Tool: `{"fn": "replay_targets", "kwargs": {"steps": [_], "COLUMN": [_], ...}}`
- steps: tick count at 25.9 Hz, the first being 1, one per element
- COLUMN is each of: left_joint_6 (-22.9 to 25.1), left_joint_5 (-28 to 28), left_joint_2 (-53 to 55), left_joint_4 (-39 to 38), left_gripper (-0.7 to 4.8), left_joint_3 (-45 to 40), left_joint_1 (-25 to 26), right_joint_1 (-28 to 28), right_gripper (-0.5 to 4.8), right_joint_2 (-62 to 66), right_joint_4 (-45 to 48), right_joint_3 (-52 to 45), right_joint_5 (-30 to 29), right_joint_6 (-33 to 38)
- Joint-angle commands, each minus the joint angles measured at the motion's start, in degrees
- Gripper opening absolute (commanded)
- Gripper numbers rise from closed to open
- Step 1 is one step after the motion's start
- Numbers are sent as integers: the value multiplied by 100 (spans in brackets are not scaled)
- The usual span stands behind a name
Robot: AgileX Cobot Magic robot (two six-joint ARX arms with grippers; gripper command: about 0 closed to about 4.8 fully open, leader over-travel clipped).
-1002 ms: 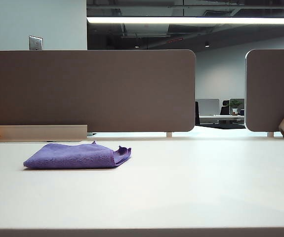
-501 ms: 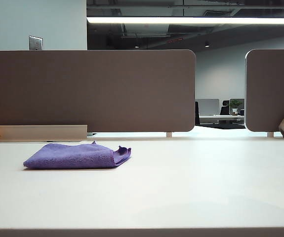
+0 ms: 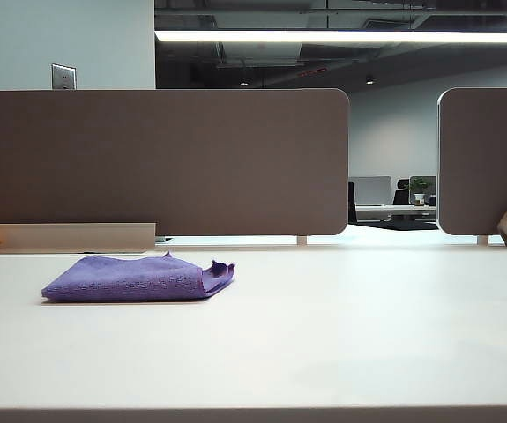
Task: Fold the bottom of the cloth upward, then fold it vertically to form a square shape.
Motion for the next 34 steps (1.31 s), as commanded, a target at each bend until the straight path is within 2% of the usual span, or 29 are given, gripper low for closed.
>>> {"fn": "replay_targets", "kwargs": {"steps": [1,7,18,23,29,34], "left_joint_6": [39,39,39,39,39,39], "left_joint_5": [24,28,28,31,-2,-586], "left_joint_2": [-146,-142,-142,-142,-142,-142], "left_joint_4": [111,109,105,-372,-459,-542], "left_gripper": [-1,-1,-1,-1,-1,-1], "left_joint_3": [11,11,11,11,11,9], "left_joint_1": [221,321,337,337,341,345], "right_joint_1": [-232,-509,-487,-481,-481,-481], "right_gripper": [0,0,0,0,0,0], "right_joint_2": [0,0,0,0,0,0], "right_joint_4": [-33,-33,-33,-39,-37,-46], "right_joint_3": [9,9,11,9,9,7], "right_joint_5": [13,15,13,13,39,42], "right_joint_6": [9,9,9,7,9,9]}}
